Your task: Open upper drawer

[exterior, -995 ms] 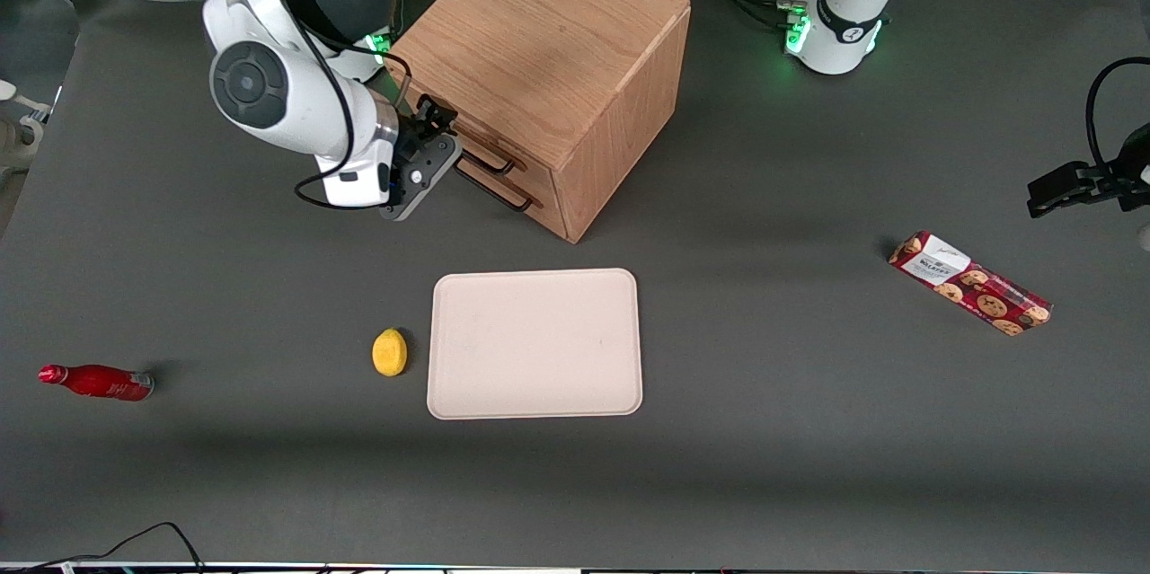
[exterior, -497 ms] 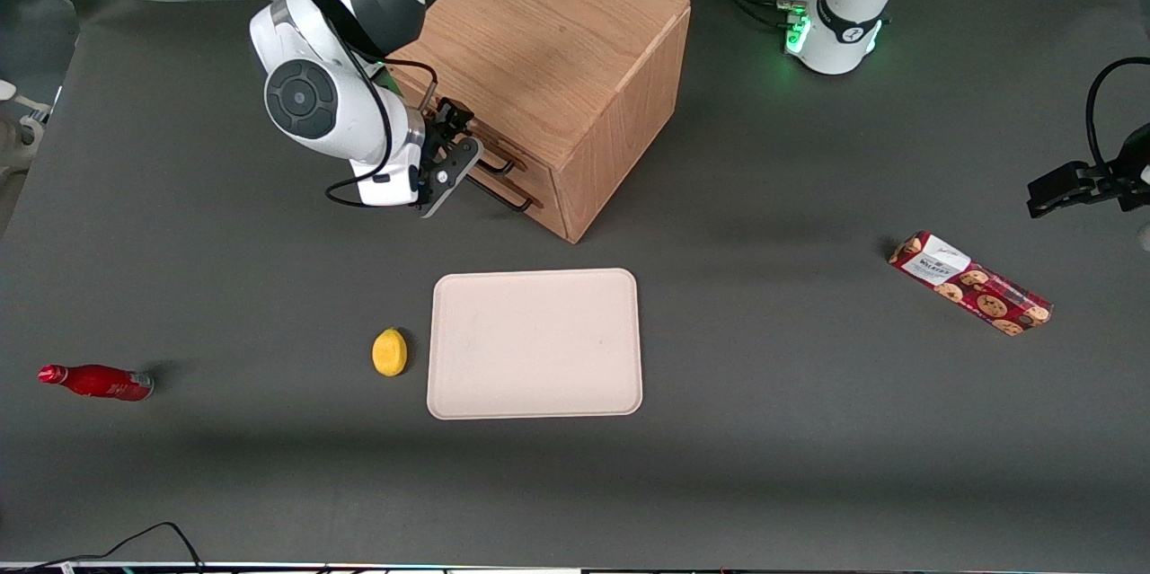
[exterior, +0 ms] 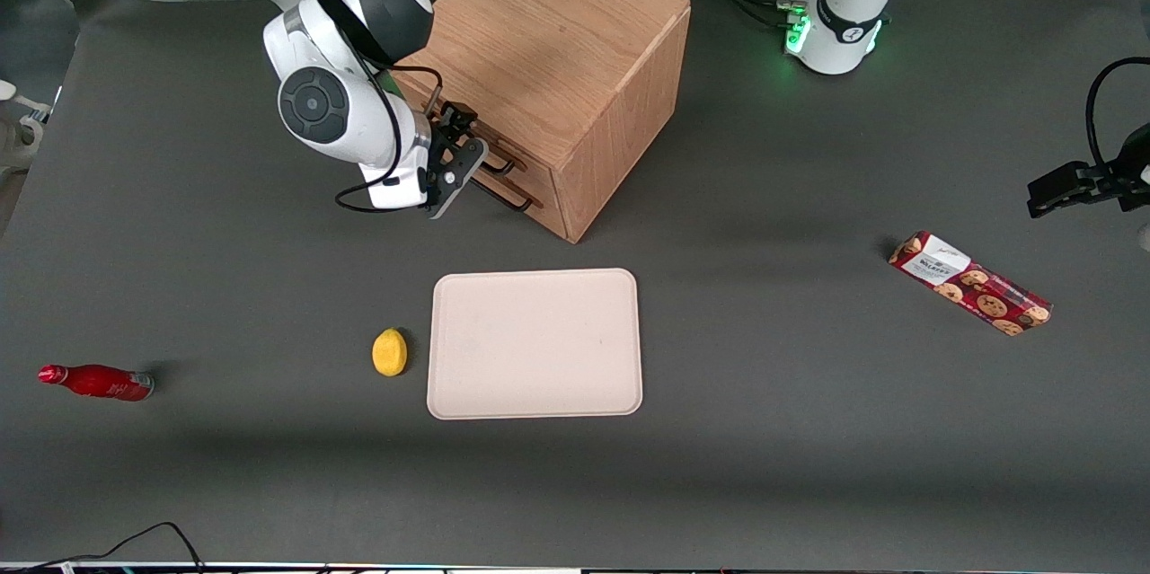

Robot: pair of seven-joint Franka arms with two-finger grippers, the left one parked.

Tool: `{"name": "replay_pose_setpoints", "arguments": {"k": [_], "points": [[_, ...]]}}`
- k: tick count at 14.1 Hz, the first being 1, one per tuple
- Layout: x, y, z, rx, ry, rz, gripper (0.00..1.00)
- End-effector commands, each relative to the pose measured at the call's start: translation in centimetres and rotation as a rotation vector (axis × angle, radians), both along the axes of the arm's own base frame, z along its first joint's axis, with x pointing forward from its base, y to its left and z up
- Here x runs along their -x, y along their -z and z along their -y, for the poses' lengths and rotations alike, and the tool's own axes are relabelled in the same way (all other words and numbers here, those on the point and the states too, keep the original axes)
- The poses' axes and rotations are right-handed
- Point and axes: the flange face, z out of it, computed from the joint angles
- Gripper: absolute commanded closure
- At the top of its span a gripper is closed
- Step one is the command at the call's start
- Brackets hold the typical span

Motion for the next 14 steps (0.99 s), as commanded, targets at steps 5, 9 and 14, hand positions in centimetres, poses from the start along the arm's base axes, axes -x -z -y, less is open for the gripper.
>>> {"name": "replay_pose_setpoints", "arguments": {"k": [5,9,14], "points": [[-0.3,2.7,0.0,-0.021,-0.041,-0.012,0.0],[-0.7,3.2,0.3,-0.019,-0.034,-0.012,0.0],[-2.2,3.6,1.9,-0.032,-0.06,0.013,0.0]]}}
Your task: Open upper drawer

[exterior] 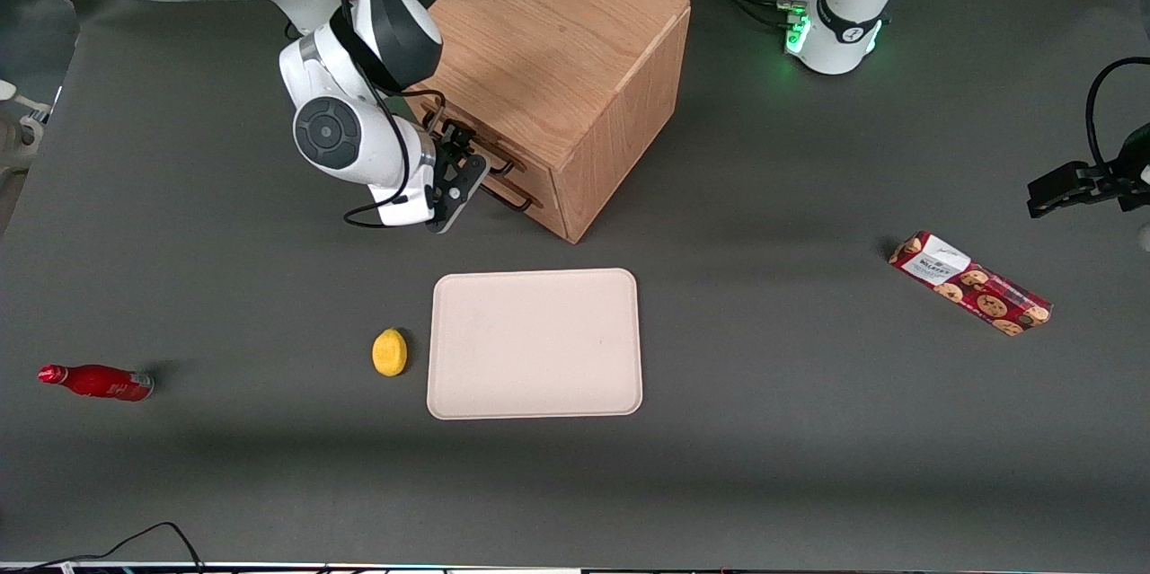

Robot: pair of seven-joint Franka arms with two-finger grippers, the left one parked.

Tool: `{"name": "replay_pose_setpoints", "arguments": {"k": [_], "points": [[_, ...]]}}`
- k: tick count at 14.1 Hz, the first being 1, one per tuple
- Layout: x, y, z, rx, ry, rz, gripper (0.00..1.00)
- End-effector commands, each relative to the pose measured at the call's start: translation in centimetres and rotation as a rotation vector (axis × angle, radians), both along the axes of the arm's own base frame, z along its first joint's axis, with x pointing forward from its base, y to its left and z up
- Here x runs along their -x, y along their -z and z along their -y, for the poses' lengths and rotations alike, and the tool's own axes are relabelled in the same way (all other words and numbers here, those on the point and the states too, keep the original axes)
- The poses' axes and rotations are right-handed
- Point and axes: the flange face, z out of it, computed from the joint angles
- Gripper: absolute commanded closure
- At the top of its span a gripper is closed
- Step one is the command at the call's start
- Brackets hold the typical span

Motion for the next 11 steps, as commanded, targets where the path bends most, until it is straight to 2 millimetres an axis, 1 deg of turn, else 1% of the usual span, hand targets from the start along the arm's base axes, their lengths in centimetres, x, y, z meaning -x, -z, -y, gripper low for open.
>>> {"name": "replay_pose_setpoints", "arguments": {"k": [1,4,6,10,11], "points": [[-1.9,0.5,1.6,-0.035,-0.032,0.021,0.0],[-3.9,0.7,2.9,-0.05,-0.061,0.039,0.0],[-5.5,0.7,4.1,-0.064,-0.075,0.055,0.0],[-8.0,0.6,6.1,-0.076,-0.077,0.08,0.0],[-8.3,0.6,6.1,-0.077,-0.079,0.084,0.0]]}}
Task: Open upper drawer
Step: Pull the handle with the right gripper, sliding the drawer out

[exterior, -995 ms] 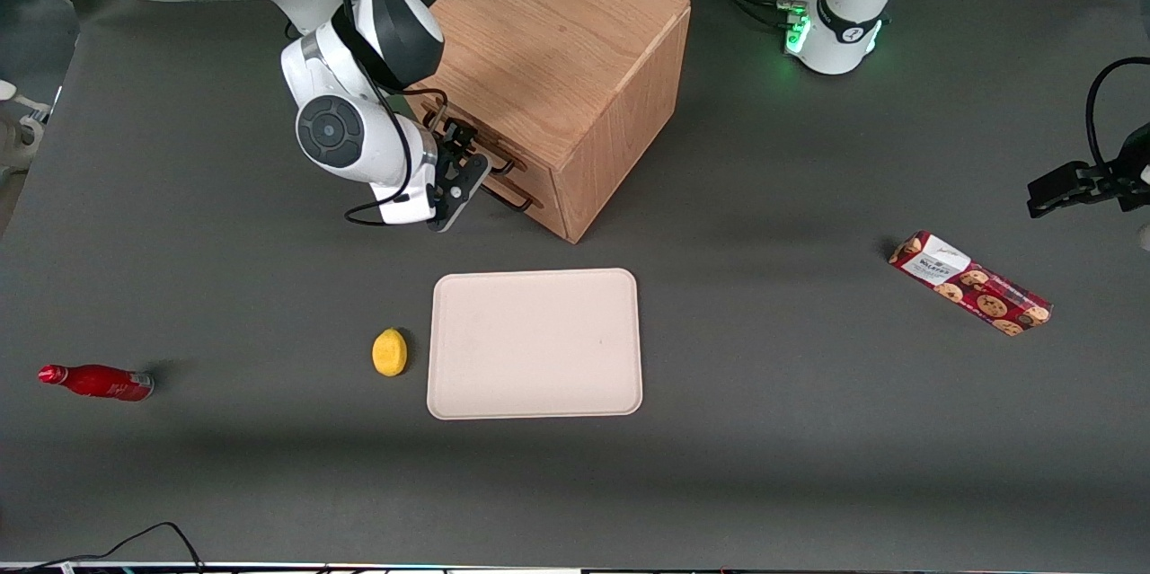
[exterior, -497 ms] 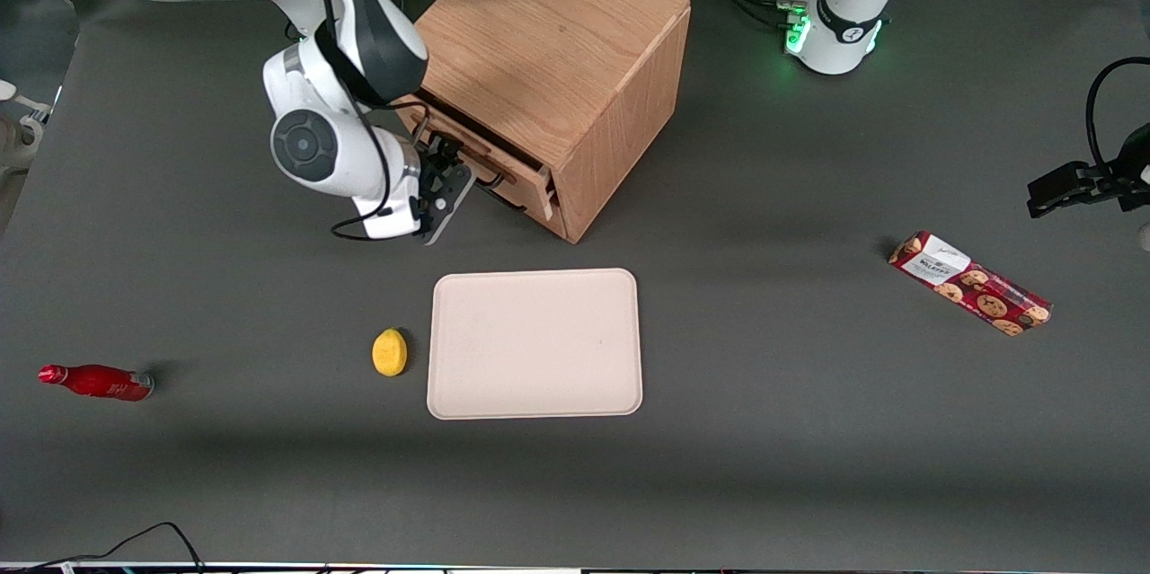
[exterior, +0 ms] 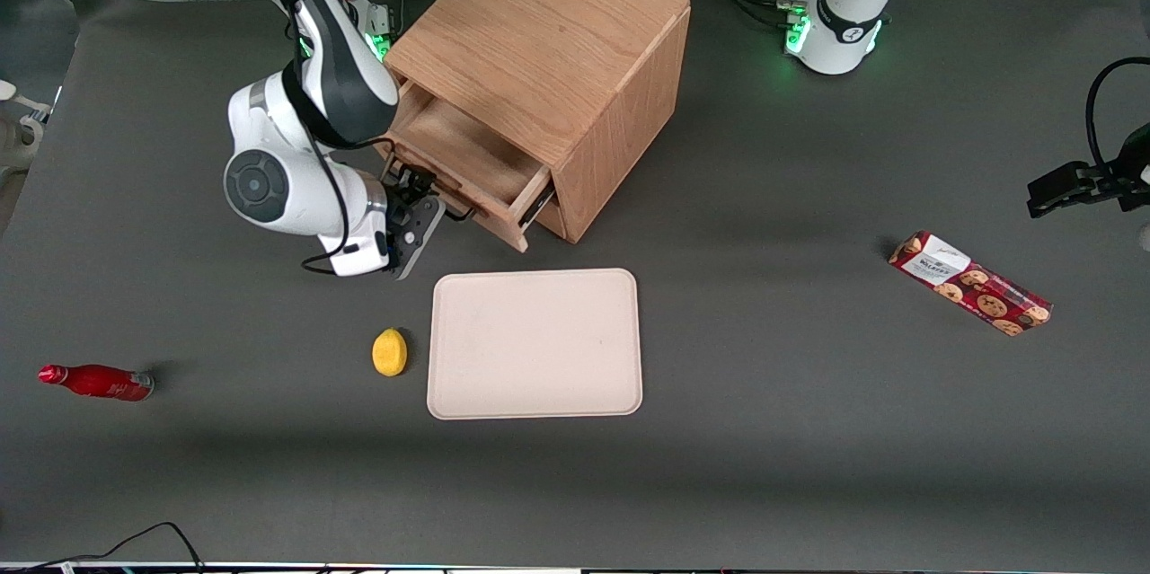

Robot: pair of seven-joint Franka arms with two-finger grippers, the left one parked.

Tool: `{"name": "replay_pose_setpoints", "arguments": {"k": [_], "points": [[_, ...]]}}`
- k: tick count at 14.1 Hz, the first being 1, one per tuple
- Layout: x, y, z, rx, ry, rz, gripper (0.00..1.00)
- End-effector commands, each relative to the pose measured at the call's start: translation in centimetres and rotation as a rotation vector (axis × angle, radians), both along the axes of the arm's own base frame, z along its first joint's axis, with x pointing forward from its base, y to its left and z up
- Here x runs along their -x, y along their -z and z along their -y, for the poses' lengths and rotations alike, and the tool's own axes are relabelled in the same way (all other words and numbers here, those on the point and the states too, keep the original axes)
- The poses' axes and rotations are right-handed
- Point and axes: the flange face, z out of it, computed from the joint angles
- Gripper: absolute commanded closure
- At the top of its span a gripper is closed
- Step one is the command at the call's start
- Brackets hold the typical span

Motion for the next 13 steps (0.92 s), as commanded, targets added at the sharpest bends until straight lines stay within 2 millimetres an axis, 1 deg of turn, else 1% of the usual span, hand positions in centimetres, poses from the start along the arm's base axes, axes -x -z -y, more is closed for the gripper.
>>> {"name": "replay_pose_setpoints", "arguments": {"k": [1,2,3,5,6,7,9,11,13], "points": [[-2.1,-0.3,0.5,-0.013,-0.016,0.025,0.0],[-2.7,-0.4,1.0,-0.018,-0.02,0.032,0.0],[-3.2,-0.2,1.2,-0.021,-0.03,0.037,0.0],[-4.6,0.3,2.6,-0.024,-0.036,0.045,0.0],[-5.1,0.5,3.0,-0.025,-0.039,0.049,0.0],[-5.4,0.6,3.0,-0.025,-0.044,0.053,0.0],[-6.1,0.6,4.0,-0.024,-0.031,0.059,0.0],[-6.6,0.6,4.4,-0.033,-0.061,0.069,0.0],[-7.6,0.8,5.6,-0.034,-0.058,0.077,0.0]]}}
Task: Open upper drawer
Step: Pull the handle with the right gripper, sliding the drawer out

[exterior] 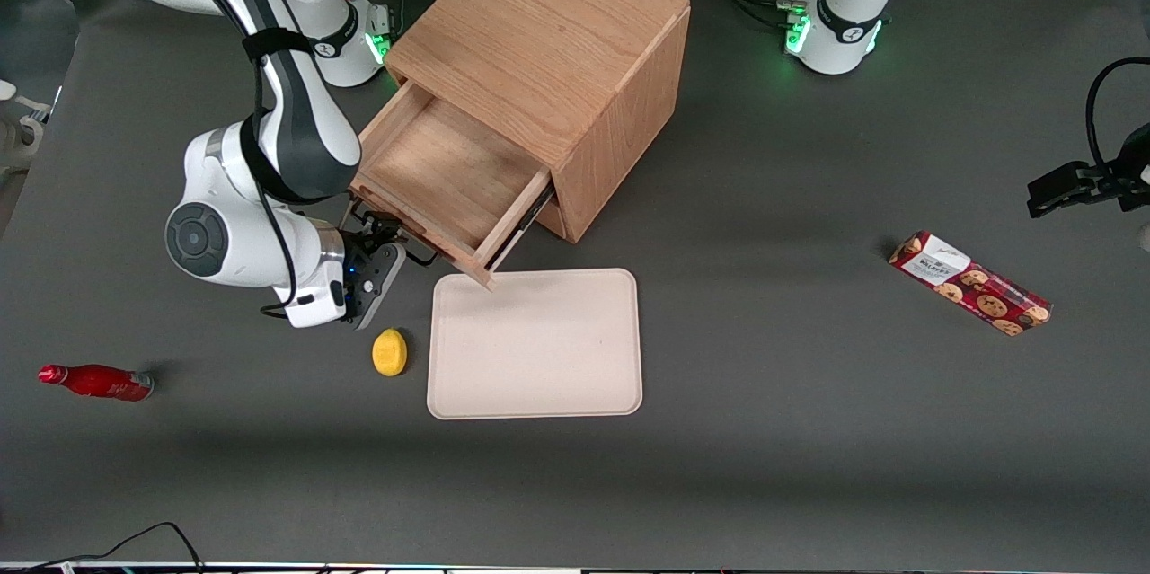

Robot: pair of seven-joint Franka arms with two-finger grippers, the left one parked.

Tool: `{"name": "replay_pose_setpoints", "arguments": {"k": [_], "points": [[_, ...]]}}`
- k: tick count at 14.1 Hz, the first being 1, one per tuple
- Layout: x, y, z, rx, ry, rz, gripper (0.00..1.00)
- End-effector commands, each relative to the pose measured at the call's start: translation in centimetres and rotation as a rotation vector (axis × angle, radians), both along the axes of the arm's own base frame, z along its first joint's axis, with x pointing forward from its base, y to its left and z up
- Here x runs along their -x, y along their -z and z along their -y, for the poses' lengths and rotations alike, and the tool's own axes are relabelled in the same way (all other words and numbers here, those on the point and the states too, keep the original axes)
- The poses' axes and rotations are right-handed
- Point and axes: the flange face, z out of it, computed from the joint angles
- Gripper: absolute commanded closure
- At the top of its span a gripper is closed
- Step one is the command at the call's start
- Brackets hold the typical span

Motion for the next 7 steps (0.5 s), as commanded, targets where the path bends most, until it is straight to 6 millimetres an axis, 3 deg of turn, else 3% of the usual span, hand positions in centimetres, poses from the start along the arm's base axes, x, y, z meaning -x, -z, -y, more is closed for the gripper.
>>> {"name": "replay_pose_setpoints", "arguments": {"k": [1,7], "points": [[-1.8,0.2,1.3,-0.011,-0.032,0.019,0.0],[-3.7,0.3,3.3,-0.013,-0.032,0.042,0.0]]}}
